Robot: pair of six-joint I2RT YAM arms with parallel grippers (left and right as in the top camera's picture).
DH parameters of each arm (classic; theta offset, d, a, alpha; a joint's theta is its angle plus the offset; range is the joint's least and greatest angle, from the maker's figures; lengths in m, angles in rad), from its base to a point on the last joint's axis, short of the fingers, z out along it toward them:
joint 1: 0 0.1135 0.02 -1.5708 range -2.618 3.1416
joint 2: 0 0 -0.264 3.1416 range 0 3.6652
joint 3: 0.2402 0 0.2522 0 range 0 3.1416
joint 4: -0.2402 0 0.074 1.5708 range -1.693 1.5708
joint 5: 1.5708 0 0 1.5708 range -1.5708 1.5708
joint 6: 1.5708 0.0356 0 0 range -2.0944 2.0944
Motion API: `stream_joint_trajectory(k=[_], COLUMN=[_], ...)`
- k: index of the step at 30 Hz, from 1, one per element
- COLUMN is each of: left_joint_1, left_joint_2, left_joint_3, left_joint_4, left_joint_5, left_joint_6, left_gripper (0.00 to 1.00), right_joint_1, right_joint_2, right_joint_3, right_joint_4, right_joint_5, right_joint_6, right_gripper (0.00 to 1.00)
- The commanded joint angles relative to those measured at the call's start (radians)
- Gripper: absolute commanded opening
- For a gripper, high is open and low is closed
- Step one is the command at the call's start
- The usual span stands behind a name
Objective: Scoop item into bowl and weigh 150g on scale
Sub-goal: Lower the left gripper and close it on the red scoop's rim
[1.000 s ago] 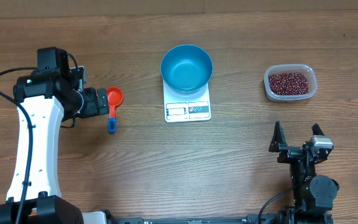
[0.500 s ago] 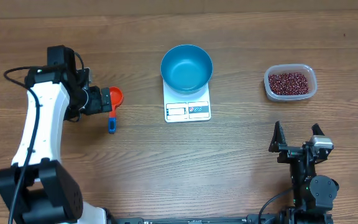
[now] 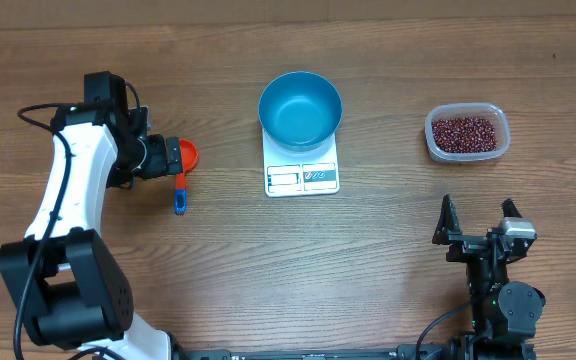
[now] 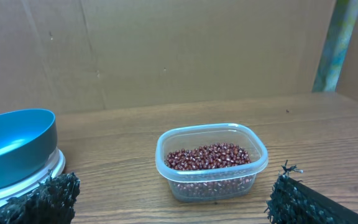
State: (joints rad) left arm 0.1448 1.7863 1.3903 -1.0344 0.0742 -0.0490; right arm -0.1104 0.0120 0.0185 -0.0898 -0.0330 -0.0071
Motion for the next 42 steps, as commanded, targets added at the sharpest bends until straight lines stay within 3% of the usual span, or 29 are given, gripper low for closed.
stream_joint_trajectory(k=[1,42], left_joint_1=[0.005,-0.001], left_joint_2=[0.044,0.112], left_joint_3=[0.024,0.024], left_joint_4=[0.016,0.184], left_joint_5=[-0.008,-0.053], left_joint_6=[0.02,-0.03], left_gripper=[1.0,0.99], right_joint_1=[0.004,0.004], right_joint_2=[-0.01,-0.01], right_joint_3=[-0.011,-0.011], right_joint_4=[0.006,0.006], right_joint_5=[0.013,0.013], right_joint_6=[0.004,0.004], right_gripper=[1.0,1.0])
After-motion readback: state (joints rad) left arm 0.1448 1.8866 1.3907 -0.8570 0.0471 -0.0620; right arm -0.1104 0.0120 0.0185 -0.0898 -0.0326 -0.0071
